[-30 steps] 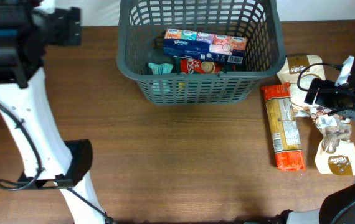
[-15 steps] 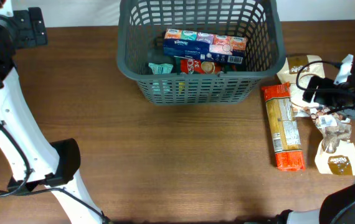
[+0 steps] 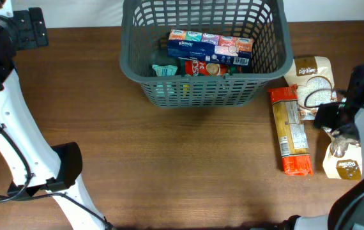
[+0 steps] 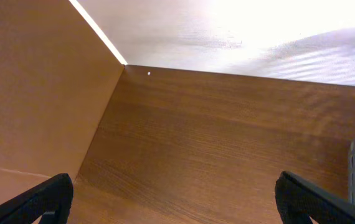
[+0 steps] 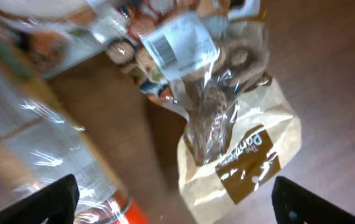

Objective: Pack container

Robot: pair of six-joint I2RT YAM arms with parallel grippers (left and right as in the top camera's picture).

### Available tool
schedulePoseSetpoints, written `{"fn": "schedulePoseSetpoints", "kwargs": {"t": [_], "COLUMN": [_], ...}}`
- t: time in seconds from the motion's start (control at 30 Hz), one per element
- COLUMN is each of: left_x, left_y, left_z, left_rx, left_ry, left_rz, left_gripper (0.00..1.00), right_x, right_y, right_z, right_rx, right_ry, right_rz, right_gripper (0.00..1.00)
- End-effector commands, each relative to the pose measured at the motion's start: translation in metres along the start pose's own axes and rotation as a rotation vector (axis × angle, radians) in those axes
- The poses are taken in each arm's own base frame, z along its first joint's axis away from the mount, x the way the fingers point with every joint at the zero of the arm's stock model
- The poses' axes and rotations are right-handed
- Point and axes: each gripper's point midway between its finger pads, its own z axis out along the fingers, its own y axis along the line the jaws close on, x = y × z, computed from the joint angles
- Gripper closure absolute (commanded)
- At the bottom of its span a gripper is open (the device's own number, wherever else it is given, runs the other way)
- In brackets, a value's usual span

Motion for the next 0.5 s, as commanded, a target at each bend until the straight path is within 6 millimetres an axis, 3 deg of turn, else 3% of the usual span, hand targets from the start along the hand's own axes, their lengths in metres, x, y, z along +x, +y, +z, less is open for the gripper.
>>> {"fn": "schedulePoseSetpoints", "kwargs": {"t": [0.0, 0.13, 0.27, 0.47], "left_x": [0.0, 0.0, 0.0, 0.0], "left_y": [0.004, 0.004, 0.004, 0.004], "left_z": [-0.003, -0.003, -0.003, -0.003], "left_rx": [-0.013, -0.013, -0.013, -0.013], "left_ry": [-0.002, -0.002, -0.002, -0.002], "left_rz": [-0.019, -0.019, -0.019, -0.019], "left_gripper": [0.01, 0.01, 0.01, 0.01], "right_x": [0.014, 0.009, 0.005, 0.005], "right_y": [-0.014, -0.027, -0.032, -0.019], "right_z": [0.024, 0.038, 0.048, 0.079], "right_rx": [0.059, 0.054, -0.007, -0.048], "right_ry": [0.032, -0.002, -0.006, 0.053], "right_rz": [0.02, 0.087, 0.145, 0.137], "right_gripper": [0.02, 0.01, 0.07, 0.12]}}
